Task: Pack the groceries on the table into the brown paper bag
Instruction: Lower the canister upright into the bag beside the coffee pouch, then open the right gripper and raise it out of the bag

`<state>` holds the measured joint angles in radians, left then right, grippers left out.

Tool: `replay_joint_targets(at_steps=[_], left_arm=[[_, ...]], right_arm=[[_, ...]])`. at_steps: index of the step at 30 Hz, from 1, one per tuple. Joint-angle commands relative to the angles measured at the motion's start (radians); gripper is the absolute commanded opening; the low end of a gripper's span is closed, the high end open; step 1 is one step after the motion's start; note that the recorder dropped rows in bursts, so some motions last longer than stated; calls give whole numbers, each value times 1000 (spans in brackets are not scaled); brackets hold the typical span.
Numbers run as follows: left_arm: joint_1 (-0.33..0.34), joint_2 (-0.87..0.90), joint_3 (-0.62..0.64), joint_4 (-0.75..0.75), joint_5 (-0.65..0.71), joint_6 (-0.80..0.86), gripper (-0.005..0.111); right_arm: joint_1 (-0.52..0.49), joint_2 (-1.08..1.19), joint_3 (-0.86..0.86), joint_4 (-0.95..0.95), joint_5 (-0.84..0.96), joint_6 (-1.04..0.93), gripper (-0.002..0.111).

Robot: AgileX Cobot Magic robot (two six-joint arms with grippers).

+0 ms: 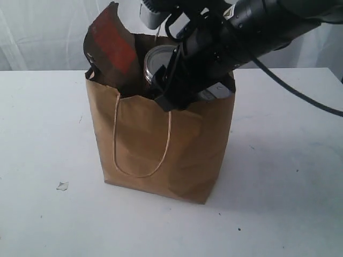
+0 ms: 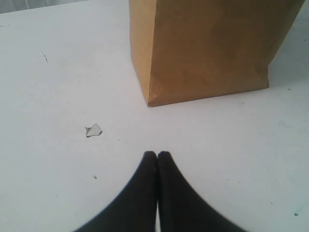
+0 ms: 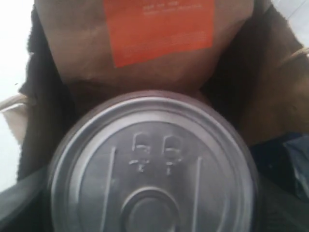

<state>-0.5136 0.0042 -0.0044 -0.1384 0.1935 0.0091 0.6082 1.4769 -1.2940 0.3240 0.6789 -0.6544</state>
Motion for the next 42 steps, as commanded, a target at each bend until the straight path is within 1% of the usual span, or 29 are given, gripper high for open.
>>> replay_joint_targets(at_steps=[1,2,3,5,6,8,10,12,18,20,22,23,24,36,42], left_arm=[[3,-4,4,-5,0,-9,0],[3,-4,4,-5,0,-9,0],[3,-4,4,-5,0,-9,0],[3,-4,4,-5,0,-9,0],[3,-4,4,-5,0,-9,0],[3,-4,4,-5,0,-9,0],[3,-4,4,-5,0,-9,0],[3,-4,4,-5,0,-9,0],[3,-4,4,-5,0,-9,0],[3,-4,4,-5,0,-9,0],[3,-4,4,-5,0,-9,0],[3,-4,4,-5,0,-9,0],[3,-4,4,-5,0,-9,0],[3,-4,4,-5,0,-9,0],[3,-4,4,-5,0,-9,0]], right_arm=[[1,8,-10,-5,4,-3,0],[1,4,-10,-5,6,-3,2],[1,-2,-10,-5,6,-3,6],[1,-18,-10,-5,6,-3,23],[1,-32,-10,-5,6,-3,37],[1,-44,-10,-5,5,5,50],[1,-58,-10,-5,7,13,57],[1,-70,-10,-3,7,15,59],[1,-76,-10,-1,28,30,59],[1,-74,-10,-1,39,34,63],[1,-69,-10,-3,41,68,71],[1,-69,-10,-3,39,77,78],[1,-69,-10,-3,39,77,79],[1,-69,-10,0,52,78,80],[1,-153,-10,-5,30,83,80]])
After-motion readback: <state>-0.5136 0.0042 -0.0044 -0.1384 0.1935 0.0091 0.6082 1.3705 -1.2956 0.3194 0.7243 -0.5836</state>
